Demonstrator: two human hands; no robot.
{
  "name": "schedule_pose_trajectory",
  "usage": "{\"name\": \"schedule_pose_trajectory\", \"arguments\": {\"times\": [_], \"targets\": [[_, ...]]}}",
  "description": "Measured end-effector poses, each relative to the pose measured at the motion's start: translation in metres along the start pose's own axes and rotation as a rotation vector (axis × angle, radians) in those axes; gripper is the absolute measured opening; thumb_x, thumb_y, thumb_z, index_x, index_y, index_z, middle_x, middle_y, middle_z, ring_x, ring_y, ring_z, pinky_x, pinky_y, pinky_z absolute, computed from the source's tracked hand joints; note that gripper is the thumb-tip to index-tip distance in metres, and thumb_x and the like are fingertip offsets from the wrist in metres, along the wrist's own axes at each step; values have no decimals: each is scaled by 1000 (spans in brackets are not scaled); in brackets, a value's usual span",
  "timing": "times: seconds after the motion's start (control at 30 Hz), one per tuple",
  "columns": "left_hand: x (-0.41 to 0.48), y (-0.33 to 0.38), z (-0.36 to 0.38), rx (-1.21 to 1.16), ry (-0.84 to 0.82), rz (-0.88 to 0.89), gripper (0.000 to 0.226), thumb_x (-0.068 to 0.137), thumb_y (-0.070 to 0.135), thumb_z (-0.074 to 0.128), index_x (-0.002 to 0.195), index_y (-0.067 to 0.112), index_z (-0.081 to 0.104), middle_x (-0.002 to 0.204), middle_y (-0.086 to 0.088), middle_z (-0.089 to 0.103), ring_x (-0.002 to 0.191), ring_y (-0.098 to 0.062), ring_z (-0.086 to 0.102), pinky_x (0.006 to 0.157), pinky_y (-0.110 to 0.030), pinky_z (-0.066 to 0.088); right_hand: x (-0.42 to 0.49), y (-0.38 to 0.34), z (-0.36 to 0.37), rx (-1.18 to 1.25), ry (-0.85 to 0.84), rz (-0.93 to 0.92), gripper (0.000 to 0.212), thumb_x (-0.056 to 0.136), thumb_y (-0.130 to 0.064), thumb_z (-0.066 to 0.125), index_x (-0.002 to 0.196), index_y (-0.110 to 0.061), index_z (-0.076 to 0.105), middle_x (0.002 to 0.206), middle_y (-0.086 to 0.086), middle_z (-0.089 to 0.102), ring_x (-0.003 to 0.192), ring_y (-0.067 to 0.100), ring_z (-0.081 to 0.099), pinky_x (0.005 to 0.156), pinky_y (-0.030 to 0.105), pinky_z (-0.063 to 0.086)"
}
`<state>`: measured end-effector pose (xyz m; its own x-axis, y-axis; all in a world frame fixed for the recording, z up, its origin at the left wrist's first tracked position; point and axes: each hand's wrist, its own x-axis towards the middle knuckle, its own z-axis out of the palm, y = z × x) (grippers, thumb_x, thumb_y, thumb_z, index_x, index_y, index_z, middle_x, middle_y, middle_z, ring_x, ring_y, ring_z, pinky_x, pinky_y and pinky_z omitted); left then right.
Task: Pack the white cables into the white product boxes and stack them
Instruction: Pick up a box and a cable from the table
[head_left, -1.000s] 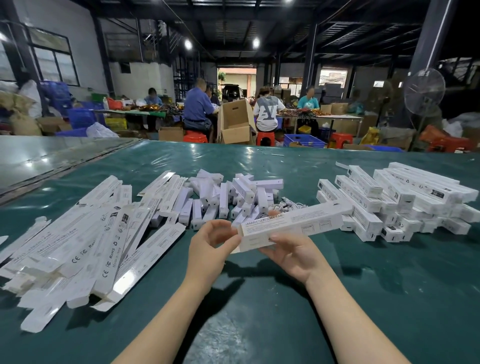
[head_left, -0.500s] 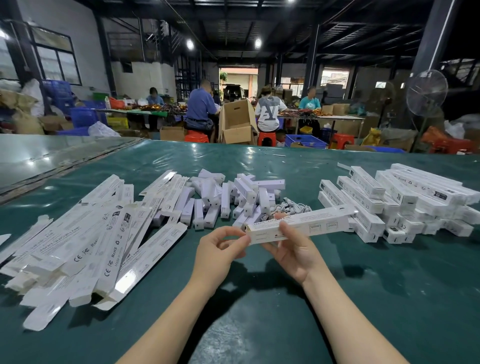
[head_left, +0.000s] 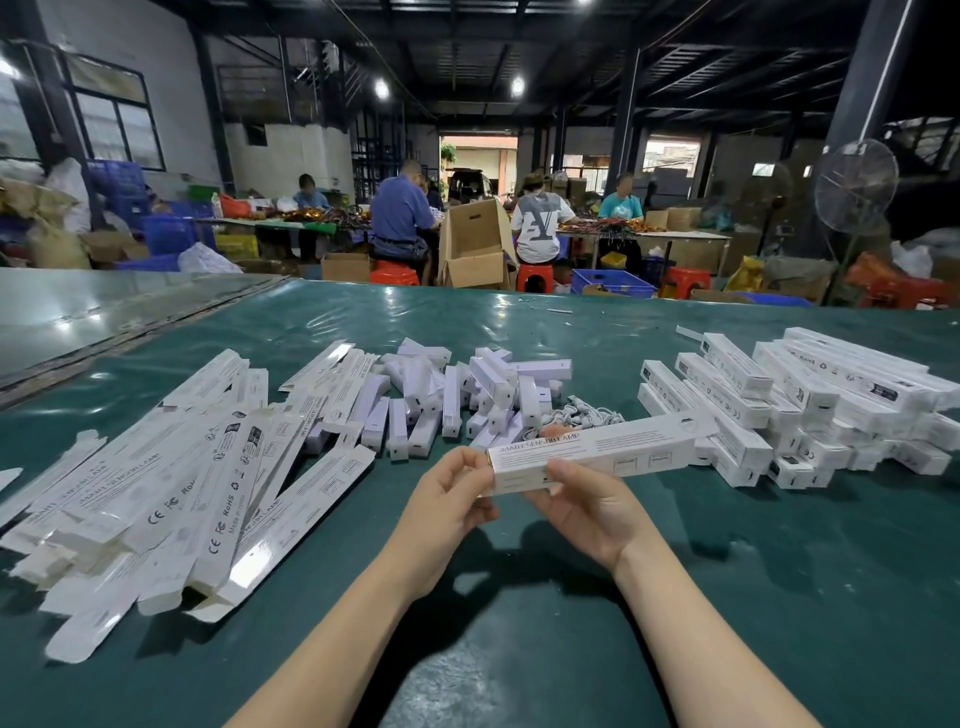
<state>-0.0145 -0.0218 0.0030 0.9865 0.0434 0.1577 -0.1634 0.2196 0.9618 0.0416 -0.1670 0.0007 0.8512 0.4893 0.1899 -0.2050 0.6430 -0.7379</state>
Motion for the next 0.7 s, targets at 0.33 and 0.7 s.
{"name": "schedule_pose_trajectory", "arguments": {"times": [0.33, 0.7], "targets": [[-2, 4, 5, -162, 272, 13, 13, 85, 0, 58, 81, 11, 52, 77, -9, 64, 61, -12, 60, 54, -18, 52, 1, 4, 4, 69, -22, -9, 30, 68, 10, 50, 81, -13, 66, 84, 17, 68, 85, 30, 68, 75, 38, 58], [-2, 7, 7, -181, 170, -6, 14, 88, 5, 54, 76, 9, 60, 72, -1, 71, 65, -7, 66, 56, -19, 53, -3, 0, 5, 53, -26, -5, 31, 70, 10, 47, 90, -11, 59, 82, 14, 69, 82, 26, 69, 70, 35, 58]]}}
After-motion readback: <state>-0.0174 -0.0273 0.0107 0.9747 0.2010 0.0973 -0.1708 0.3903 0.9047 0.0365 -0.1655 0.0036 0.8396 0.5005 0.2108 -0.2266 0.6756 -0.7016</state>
